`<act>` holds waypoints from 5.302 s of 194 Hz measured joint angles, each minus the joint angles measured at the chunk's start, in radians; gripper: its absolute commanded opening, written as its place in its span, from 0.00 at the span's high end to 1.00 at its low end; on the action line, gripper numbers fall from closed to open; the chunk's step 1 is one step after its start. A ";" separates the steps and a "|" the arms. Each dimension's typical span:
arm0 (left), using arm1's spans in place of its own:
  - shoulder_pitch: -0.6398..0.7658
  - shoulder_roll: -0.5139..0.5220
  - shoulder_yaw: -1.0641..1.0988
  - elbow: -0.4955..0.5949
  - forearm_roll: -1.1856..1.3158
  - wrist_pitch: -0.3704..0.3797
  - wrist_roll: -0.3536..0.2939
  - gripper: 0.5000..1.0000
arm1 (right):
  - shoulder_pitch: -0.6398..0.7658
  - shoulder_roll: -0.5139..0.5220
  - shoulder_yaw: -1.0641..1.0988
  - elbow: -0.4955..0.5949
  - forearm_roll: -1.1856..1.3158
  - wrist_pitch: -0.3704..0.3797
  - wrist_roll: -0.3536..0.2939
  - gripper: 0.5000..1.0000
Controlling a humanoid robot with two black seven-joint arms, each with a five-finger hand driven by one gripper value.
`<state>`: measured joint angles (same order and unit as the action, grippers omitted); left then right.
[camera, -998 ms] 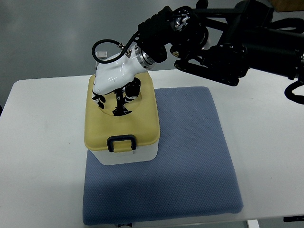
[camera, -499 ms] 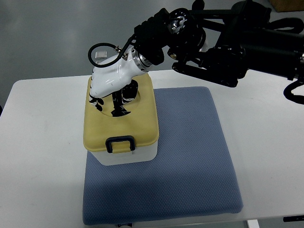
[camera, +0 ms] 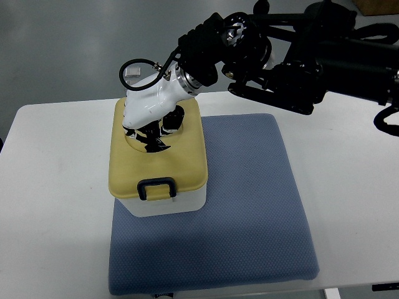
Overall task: Open white storage box with right hand
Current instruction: 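Close the right hand's fingers around the black latch on the lid, then lift the yellow lid off the white box with the right hand, then lower the held lid onto the mat beside the box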
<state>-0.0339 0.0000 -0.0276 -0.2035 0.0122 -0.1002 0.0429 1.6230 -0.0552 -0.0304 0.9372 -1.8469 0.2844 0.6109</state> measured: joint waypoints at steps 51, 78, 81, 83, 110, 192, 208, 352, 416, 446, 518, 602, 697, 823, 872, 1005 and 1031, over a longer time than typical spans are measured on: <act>-0.001 0.000 0.001 0.000 0.000 0.000 0.000 0.00 | -0.002 -0.003 -0.002 -0.005 -0.003 -0.001 0.000 1.00; -0.001 0.000 0.002 0.000 0.000 0.000 0.000 0.00 | -0.002 -0.004 -0.001 -0.009 -0.004 -0.010 0.000 1.00; -0.001 0.000 0.002 0.000 0.000 0.000 0.000 0.00 | -0.002 -0.004 -0.001 -0.009 -0.004 -0.010 0.000 1.00; -0.001 0.000 0.002 0.000 0.000 0.000 0.000 0.00 | -0.002 -0.005 -0.001 -0.009 -0.004 -0.011 0.000 1.00; -0.001 0.000 0.002 0.000 0.000 0.000 0.000 0.00 | -0.001 -0.007 0.000 -0.010 -0.005 -0.014 0.000 1.00; -0.001 0.000 0.002 0.000 0.000 -0.001 0.000 0.00 | 0.035 -0.009 0.001 -0.012 -0.003 -0.019 0.000 1.00; -0.001 0.000 0.002 0.000 0.000 -0.001 0.000 0.00 | 0.045 -0.009 0.002 -0.012 -0.003 -0.019 0.000 1.00; -0.001 0.000 0.001 0.000 0.000 0.000 0.000 0.00 | 0.085 -0.025 0.031 -0.044 0.013 -0.044 0.000 1.00; -0.001 0.000 0.001 0.001 0.000 0.001 0.000 0.00 | 0.110 -0.045 0.056 -0.066 0.015 -0.059 0.000 1.00; -0.001 0.000 0.001 0.001 0.000 0.003 0.000 0.00 | 0.112 -0.049 0.092 -0.084 0.015 -0.057 0.000 1.00; -0.001 0.000 0.002 0.001 0.000 0.007 0.000 0.00 | 0.114 -0.062 0.150 -0.185 0.018 -0.040 0.000 1.00; -0.002 0.000 0.005 0.001 0.001 0.008 0.000 0.00 | 0.076 -0.118 0.134 -0.357 0.110 0.011 0.000 1.00; -0.002 0.000 0.012 0.001 0.002 0.010 0.002 0.00 | -0.037 -0.275 0.127 -0.368 0.107 0.010 0.000 1.00; -0.001 0.000 0.015 -0.001 0.005 0.009 0.003 0.00 | -0.139 -0.411 -0.080 -0.321 0.109 0.082 0.000 1.00; -0.002 0.000 0.015 0.001 0.006 0.009 0.003 0.00 | -0.224 -0.395 -0.082 -0.304 0.110 0.081 0.000 1.00; -0.002 0.000 0.016 0.001 0.008 0.009 0.003 0.00 | -0.348 -0.309 -0.070 -0.257 0.124 0.086 0.000 1.00; -0.003 0.000 0.015 0.002 0.008 0.009 0.003 0.00 | -0.366 -0.297 -0.072 -0.257 0.212 0.091 0.000 1.00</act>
<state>-0.0364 0.0000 -0.0122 -0.2019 0.0202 -0.0914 0.0461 1.2568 -0.3518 -0.1025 0.6802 -1.6352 0.3757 0.6108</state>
